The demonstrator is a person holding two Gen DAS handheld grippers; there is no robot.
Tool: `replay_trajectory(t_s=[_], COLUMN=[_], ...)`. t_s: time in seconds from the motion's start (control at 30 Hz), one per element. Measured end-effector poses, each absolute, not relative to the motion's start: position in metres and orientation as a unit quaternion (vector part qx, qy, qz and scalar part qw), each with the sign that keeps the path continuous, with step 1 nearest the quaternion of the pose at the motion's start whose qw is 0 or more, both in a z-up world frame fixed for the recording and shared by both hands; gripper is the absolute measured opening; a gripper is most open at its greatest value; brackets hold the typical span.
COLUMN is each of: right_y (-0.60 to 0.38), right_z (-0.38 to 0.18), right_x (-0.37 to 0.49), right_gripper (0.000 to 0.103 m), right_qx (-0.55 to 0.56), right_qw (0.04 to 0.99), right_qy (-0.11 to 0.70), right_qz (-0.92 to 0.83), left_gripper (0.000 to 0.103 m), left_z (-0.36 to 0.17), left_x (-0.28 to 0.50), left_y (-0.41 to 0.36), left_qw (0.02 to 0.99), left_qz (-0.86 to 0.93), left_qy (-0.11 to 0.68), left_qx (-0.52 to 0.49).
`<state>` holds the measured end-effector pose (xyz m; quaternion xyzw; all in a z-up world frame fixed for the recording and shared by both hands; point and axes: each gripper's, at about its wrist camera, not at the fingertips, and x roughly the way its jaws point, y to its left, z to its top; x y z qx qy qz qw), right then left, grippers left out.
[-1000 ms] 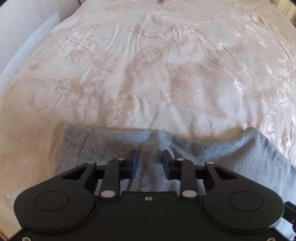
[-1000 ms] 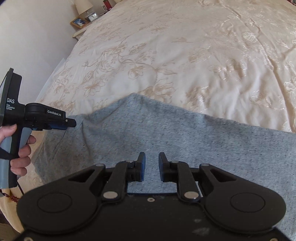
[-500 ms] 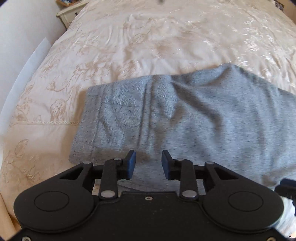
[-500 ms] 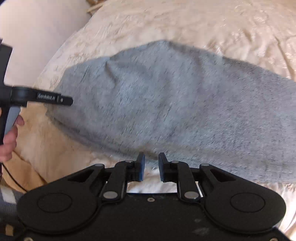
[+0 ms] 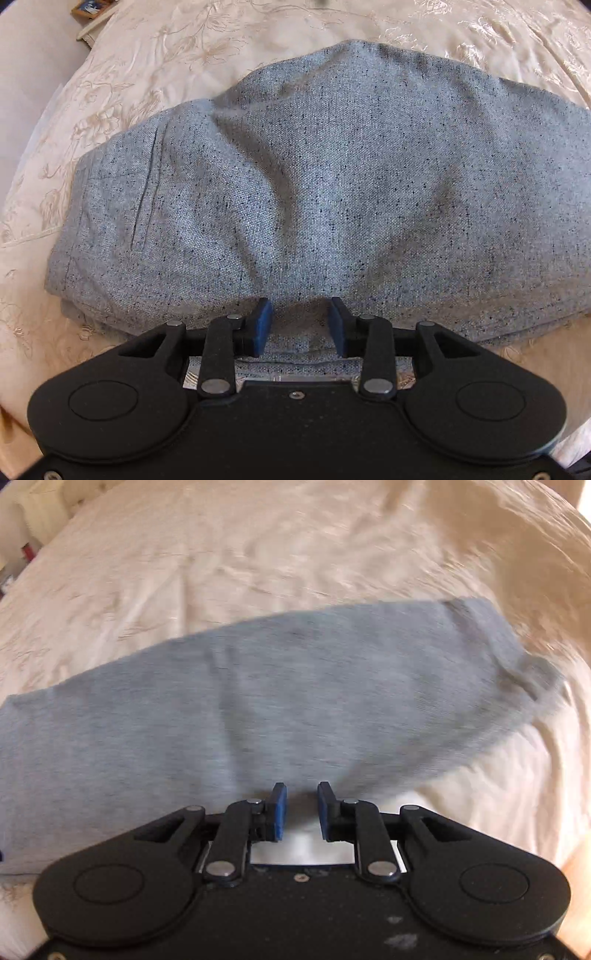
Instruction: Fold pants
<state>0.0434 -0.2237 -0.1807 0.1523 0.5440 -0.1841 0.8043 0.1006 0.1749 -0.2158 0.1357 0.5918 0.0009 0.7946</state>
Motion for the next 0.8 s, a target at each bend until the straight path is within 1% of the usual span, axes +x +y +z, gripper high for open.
replay_trajectory(t_s=[0.1,0.13,0.2,0.27,0.33,0.5,0.67,0.8], right_y=[-0.282,-0.303,-0.338,-0.366,-0.39,-0.44,-0.458,-0.458], right_z=[-0.18,-0.175,-0.165,-0.155,-0.147,-0.142,-0.158,-0.165], right_x=[0.018,0.007,-0.01,-0.02,-0.023,-0.009,0.005,-0.014], right_gripper=[0.021,0.024,0.024,0.032,0.037,0.04,0.042,0.043], right_qx=[0.19,0.207,0.238,0.251,0.256,0.278,0.326,0.374], right_qw=[0.785,0.783,0.792,0.807,0.822,0.84,0.803,0.782], right_qy=[0.546,0.54,0.514,0.486,0.461,0.415,0.443,0.449], right_qz=[-0.222,-0.228,-0.227,-0.222,-0.215,-0.209,-0.228,-0.218], left_gripper=[0.045,0.045,0.045,0.045,0.045,0.046,0.046,0.046], left_z=[-0.211,-0.207,-0.196,-0.187,-0.183,-0.181,-0.17,-0.167], left_x=[0.103,0.104,0.103,0.102,0.103,0.107,0.101,0.097], left_y=[0.157,0.151,0.139,0.12,0.093,0.014,-0.047,-0.078], left_qw=[0.788,0.789,0.794,0.8,0.803,0.805,0.81,0.808], left_qz=[0.044,0.056,0.068,0.071,0.062,0.024,-0.018,-0.042], left_qy=[0.596,0.596,0.595,0.592,0.591,0.589,0.579,0.575], left_qx=[0.147,0.139,0.103,0.065,0.049,0.074,0.092,0.119])
